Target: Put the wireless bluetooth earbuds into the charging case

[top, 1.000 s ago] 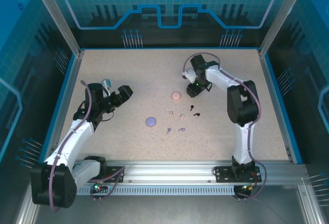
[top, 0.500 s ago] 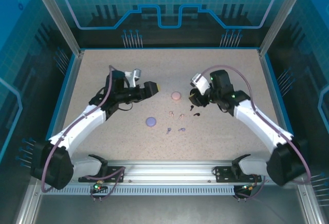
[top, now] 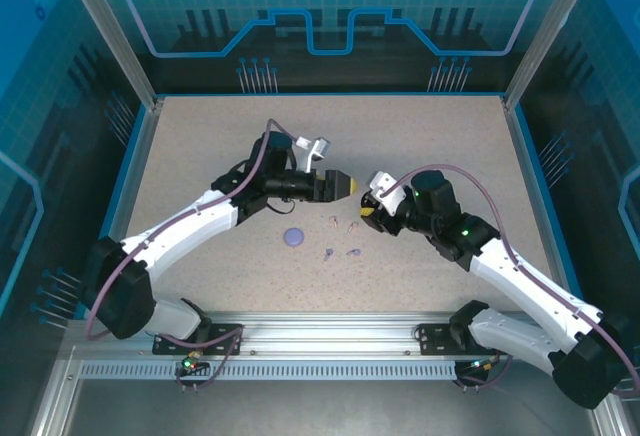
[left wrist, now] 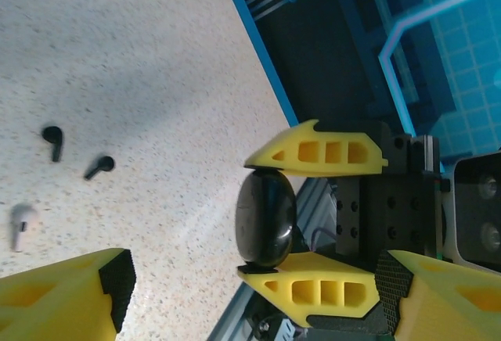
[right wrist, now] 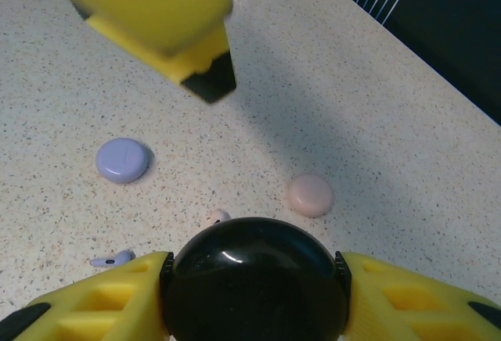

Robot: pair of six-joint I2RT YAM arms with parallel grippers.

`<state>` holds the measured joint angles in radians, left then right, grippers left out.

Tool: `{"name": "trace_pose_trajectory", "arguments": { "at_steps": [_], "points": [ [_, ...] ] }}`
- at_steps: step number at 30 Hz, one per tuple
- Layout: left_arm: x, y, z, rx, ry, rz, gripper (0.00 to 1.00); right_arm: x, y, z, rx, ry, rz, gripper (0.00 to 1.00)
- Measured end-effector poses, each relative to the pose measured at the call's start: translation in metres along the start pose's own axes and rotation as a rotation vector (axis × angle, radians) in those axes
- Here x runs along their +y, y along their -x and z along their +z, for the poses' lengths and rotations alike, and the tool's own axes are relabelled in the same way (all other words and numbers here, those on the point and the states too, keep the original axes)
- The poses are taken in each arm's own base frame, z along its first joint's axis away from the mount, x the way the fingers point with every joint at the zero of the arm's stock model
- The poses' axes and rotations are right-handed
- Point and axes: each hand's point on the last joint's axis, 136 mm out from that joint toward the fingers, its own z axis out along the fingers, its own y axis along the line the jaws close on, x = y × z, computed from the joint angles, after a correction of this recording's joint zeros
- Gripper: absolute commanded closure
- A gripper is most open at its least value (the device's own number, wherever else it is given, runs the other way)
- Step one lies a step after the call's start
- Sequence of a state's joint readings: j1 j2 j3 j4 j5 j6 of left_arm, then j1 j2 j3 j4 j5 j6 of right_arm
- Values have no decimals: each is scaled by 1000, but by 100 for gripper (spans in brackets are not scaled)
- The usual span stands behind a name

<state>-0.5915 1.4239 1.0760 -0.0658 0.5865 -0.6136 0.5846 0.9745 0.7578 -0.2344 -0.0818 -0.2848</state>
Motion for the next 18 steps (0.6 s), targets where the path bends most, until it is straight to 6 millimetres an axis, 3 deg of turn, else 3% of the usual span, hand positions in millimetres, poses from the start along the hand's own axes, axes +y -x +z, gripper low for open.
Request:
{"name": "trace_pose_trajectory", "arguments": {
  "at_steps": [8,18],
  "points": [
    [-8,-18,19,84,-41,21,25,-1,1,-1,-3,-13,-4,51],
    [-11,-23,31,128,-68,33,43,2,1,4,3,-4,-10,51]
  ]
}}
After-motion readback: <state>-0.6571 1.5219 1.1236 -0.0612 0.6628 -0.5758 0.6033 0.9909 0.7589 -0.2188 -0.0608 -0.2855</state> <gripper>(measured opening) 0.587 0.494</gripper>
